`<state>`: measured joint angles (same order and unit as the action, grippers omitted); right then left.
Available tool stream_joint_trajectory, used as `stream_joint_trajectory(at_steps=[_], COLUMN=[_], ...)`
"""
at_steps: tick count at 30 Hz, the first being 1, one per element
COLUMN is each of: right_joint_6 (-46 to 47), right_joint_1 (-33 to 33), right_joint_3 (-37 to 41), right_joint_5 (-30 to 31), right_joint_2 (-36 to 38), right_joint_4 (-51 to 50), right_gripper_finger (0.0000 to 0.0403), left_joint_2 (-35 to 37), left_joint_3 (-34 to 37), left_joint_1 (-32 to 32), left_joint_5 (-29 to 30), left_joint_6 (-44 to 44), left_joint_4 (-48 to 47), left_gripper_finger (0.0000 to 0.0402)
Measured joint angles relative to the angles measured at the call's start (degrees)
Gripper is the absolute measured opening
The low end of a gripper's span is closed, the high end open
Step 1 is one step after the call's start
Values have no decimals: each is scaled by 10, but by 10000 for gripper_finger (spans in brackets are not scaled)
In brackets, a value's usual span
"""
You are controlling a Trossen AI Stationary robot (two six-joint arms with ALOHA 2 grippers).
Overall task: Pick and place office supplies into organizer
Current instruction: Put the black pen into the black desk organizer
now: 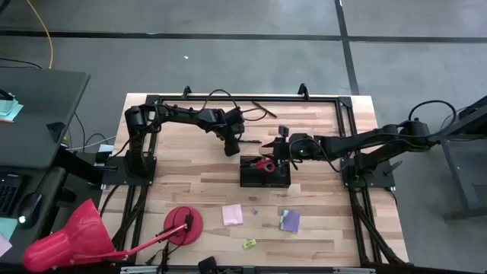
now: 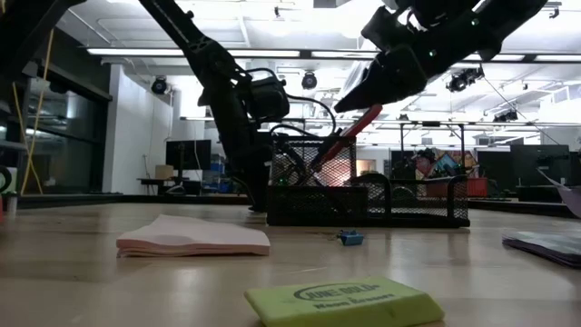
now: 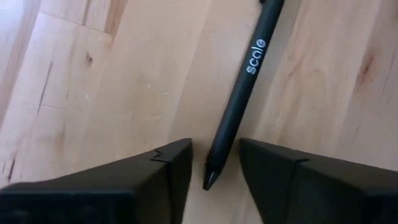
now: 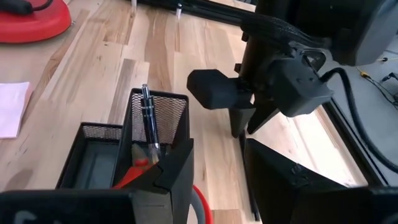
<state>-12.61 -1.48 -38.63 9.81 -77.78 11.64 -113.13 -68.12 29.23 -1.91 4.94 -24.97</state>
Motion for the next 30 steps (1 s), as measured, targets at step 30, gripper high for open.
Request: stream_joint_trajectory(at_steps=[30], right_joint_6=[-50], right_joint_1=[1], right_joint_3=[2], right_joint_5=[39], right_joint_2=[-4], right_joint_4=[89], right_gripper_finger=[138], left_joint_2=[0], left_joint_3=[1], left_joint_1=[0], left_joint_5=[-6], left_joint_6=[-27], left_joint_4=[31], left_gripper_finger=[10])
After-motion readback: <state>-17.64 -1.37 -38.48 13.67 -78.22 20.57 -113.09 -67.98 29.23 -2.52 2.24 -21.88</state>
